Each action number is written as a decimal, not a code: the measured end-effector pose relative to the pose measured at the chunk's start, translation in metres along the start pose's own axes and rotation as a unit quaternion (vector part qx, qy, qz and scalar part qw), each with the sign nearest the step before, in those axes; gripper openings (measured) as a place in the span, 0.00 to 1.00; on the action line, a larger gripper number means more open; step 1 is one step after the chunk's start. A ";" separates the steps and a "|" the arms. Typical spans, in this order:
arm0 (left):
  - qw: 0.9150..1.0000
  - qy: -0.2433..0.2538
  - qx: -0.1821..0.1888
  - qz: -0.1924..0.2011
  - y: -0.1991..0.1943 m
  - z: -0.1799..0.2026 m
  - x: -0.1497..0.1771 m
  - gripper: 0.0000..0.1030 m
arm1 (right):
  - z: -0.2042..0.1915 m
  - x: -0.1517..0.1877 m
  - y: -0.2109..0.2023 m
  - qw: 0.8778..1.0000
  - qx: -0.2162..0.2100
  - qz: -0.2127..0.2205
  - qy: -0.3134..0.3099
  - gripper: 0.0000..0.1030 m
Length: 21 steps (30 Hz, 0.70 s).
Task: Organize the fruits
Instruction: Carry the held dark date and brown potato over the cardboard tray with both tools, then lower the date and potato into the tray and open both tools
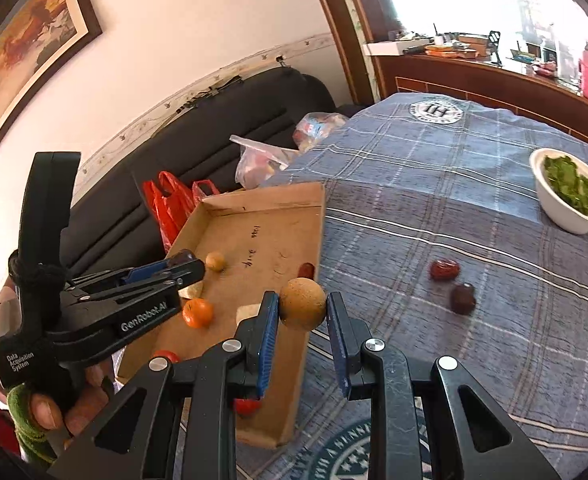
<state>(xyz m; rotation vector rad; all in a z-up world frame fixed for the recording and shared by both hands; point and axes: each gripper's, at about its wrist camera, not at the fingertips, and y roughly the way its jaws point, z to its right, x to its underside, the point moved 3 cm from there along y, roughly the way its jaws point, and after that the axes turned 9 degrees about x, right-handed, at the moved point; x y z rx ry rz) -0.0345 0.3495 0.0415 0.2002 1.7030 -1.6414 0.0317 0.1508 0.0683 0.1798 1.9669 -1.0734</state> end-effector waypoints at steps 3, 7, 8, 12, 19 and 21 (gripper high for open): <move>1.000 -0.008 -0.008 0.001 0.002 -0.012 -0.003 0.26 | -0.009 -0.005 0.009 1.000 -0.005 -0.003 -0.004 0.24; 1.000 -0.015 -0.014 -0.002 0.007 -0.023 -0.006 0.26 | -0.016 -0.010 0.020 1.000 -0.011 -0.008 -0.006 0.24; 1.000 -0.017 -0.015 -0.002 0.008 -0.026 -0.008 0.26 | -0.017 -0.012 0.022 1.000 -0.011 -0.009 -0.007 0.24; 1.000 -0.023 -0.021 -0.004 0.014 -0.033 -0.014 0.26 | -0.024 -0.019 0.035 1.000 -0.015 -0.013 -0.012 0.24; 0.999 -0.029 -0.026 -0.010 0.028 -0.044 -0.027 0.26 | -0.035 -0.028 0.063 0.999 -0.020 -0.031 -0.023 0.24; 0.999 -0.029 -0.029 -0.012 0.033 -0.045 -0.031 0.26 | -0.037 -0.030 0.071 0.999 -0.020 -0.037 -0.025 0.24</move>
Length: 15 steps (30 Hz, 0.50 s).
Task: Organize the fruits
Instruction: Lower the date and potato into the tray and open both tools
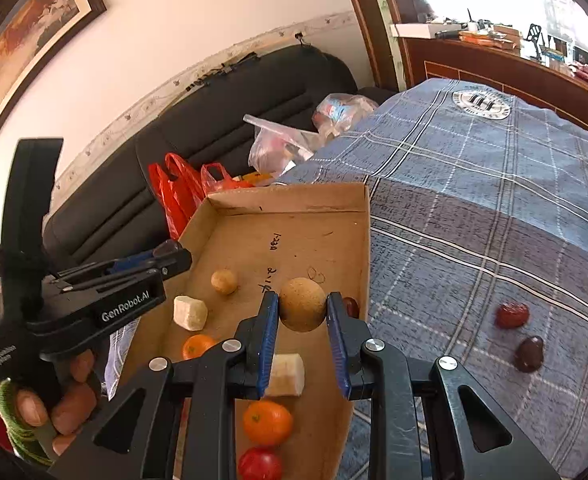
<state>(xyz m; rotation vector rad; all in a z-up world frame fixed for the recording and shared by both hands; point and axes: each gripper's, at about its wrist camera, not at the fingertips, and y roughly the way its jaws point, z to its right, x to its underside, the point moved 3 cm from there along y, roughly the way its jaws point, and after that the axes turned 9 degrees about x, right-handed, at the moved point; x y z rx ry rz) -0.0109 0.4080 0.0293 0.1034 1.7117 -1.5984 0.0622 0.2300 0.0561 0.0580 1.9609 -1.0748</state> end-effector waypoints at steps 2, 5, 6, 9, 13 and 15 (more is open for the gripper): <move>1.000 -0.002 0.000 -0.004 0.006 -0.001 -0.004 0.26 | -0.001 -0.003 0.008 1.000 -0.001 -0.005 -0.003 0.24; 1.000 -0.005 0.000 -0.012 0.016 -0.001 -0.011 0.26 | -0.004 -0.008 0.019 1.000 -0.001 -0.012 -0.007 0.24; 1.000 -0.006 -0.001 -0.015 0.020 -0.001 -0.013 0.26 | -0.005 -0.010 0.023 1.000 -0.002 -0.015 -0.010 0.24; 1.000 -0.012 -0.002 -0.028 0.034 -0.002 -0.020 0.26 | -0.011 -0.013 0.035 0.999 -0.003 -0.026 -0.024 0.24; 0.998 -0.024 0.001 -0.055 0.058 -0.003 -0.024 0.26 | -0.020 -0.012 0.053 0.998 -0.004 -0.046 -0.040 0.24; 0.997 -0.029 0.002 -0.068 0.068 -0.004 -0.025 0.26 | -0.023 -0.009 0.060 0.997 -0.003 -0.056 -0.047 0.24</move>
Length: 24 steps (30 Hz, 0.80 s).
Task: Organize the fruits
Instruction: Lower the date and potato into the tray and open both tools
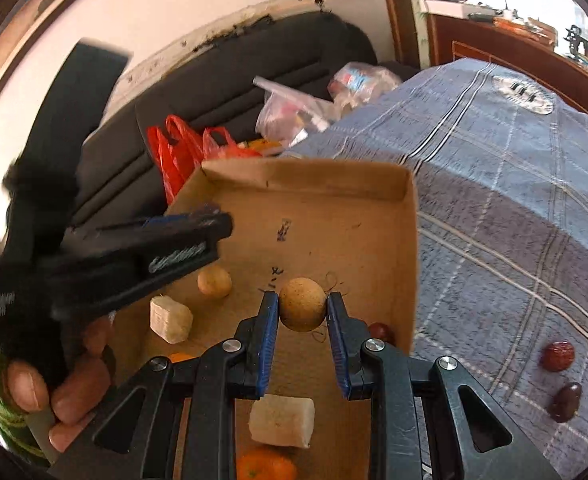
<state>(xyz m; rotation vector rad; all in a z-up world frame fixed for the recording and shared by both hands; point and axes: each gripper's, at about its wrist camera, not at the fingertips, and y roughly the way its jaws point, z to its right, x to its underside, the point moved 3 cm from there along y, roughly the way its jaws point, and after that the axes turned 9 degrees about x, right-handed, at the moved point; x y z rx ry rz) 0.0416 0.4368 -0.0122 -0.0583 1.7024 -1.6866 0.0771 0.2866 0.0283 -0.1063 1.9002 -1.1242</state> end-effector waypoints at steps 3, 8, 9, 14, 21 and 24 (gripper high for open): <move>1.000 -0.004 0.001 -0.019 0.013 -0.002 0.000 0.26 | -0.004 0.003 0.011 1.000 0.003 -0.015 -0.012 0.23; 1.000 0.002 -0.007 -0.015 0.014 0.001 0.000 0.26 | -0.010 0.004 0.017 0.999 0.011 -0.029 -0.026 0.24; 1.000 0.002 -0.008 -0.014 0.014 0.001 0.000 0.26 | -0.011 0.004 0.019 0.999 0.013 -0.034 -0.030 0.24; 1.000 0.001 -0.011 -0.011 0.014 -0.001 0.001 0.28 | -0.014 0.005 0.021 0.998 0.018 -0.039 -0.039 0.27; 1.000 -0.002 -0.005 -0.007 0.006 -0.001 0.001 0.46 | -0.016 0.008 0.010 0.999 0.024 -0.026 -0.040 0.45; 1.000 -0.003 0.000 0.005 -0.004 -0.001 0.002 0.46 | -0.015 0.009 -0.002 0.999 0.024 -0.016 -0.040 0.45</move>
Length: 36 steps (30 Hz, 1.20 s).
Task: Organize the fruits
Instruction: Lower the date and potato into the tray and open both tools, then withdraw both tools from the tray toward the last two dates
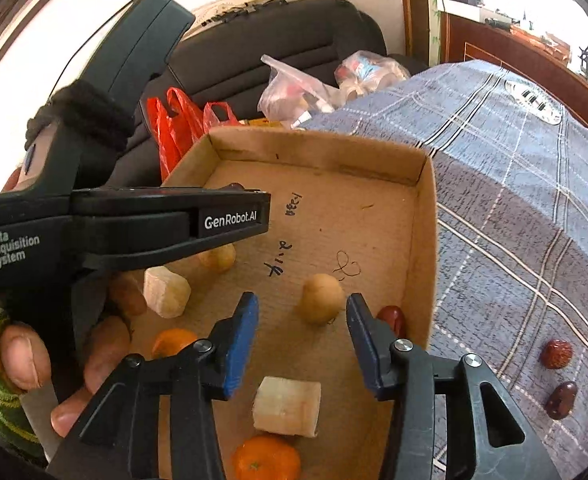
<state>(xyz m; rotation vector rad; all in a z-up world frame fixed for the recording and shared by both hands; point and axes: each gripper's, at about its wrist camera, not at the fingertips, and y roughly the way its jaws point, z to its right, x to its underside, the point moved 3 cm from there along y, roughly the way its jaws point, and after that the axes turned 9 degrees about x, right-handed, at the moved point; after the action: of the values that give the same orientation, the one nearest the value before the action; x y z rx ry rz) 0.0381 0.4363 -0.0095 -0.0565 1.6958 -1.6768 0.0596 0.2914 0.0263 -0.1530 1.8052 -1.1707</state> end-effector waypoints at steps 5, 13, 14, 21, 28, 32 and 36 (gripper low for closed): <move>1.000 -0.009 0.009 0.015 -0.019 -0.001 0.006 0.46 | 0.007 0.007 -0.026 1.000 -0.006 0.020 0.013 0.45; 0.998 -0.010 0.030 0.045 -0.054 0.012 0.029 0.46 | 0.020 0.031 -0.064 0.998 -0.015 0.043 0.043 0.45; 0.998 -0.007 0.030 0.049 -0.058 0.016 0.032 0.46 | 0.023 0.035 -0.070 0.998 -0.014 0.046 0.048 0.45; 0.997 0.005 0.057 0.059 -0.087 0.042 0.059 0.46 | 0.050 0.062 -0.101 0.995 -0.011 0.065 0.081 0.46; 0.994 0.034 0.087 0.060 -0.108 0.082 0.083 0.45 | 0.087 0.095 -0.130 0.989 0.005 0.078 0.124 0.46; 0.992 0.053 0.101 0.056 -0.114 0.103 0.096 0.45 | 0.106 0.111 -0.141 0.986 0.019 0.083 0.143 0.46; 0.990 0.077 0.109 0.054 -0.120 0.126 0.108 0.45 | 0.123 0.124 -0.150 0.982 0.030 0.087 0.163 0.47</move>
<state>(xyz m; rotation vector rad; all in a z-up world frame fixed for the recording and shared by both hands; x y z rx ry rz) -0.0298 0.2574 0.0630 0.2702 1.5838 -1.8135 0.0312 0.0647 0.0503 0.2410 2.0181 -1.1726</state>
